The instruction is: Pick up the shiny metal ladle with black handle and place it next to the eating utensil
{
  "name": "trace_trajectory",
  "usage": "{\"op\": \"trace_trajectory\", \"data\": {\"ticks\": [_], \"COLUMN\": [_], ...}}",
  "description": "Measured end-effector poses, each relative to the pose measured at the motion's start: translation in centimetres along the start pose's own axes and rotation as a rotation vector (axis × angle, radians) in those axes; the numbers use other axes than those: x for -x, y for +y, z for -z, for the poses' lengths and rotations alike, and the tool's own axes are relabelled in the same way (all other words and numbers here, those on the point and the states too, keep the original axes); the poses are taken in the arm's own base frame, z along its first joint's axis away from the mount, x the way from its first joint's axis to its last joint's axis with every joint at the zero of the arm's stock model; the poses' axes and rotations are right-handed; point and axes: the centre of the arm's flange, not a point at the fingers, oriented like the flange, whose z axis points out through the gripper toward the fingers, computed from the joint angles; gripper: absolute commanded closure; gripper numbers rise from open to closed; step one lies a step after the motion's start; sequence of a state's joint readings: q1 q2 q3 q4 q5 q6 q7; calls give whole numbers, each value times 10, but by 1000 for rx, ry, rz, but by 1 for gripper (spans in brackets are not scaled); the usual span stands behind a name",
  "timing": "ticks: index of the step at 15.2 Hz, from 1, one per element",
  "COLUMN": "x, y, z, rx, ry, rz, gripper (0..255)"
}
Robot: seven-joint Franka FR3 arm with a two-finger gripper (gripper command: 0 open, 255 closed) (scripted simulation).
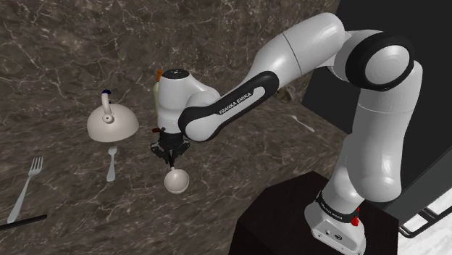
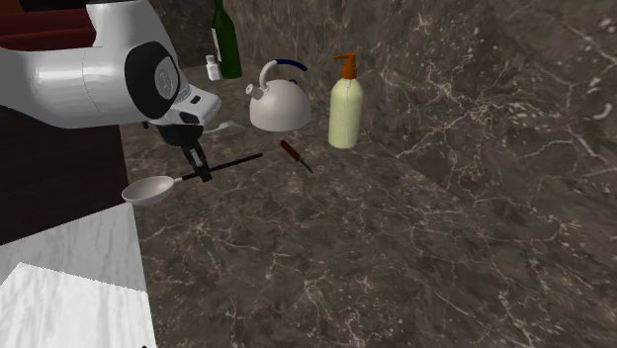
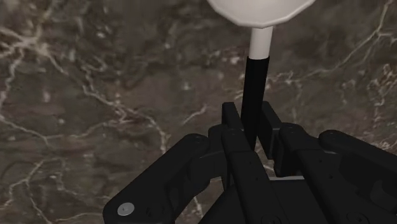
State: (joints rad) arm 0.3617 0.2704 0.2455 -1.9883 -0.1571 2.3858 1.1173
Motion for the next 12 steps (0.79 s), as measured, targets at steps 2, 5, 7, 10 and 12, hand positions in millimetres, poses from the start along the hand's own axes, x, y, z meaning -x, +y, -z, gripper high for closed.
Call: {"op": "trace_trajectory", "data": {"ticks": [2, 5, 7, 10, 12], "x": [0, 0, 0, -2, -1], "y": [0, 0, 0, -2, 0], "z": [0, 0, 0, 29, 44], "rx": [0, 0, 0, -1, -1], "ry": [0, 0, 0, 1, 1], "rz": [0, 0, 0, 0, 0], "gripper": [0, 0, 0, 0, 0]}}
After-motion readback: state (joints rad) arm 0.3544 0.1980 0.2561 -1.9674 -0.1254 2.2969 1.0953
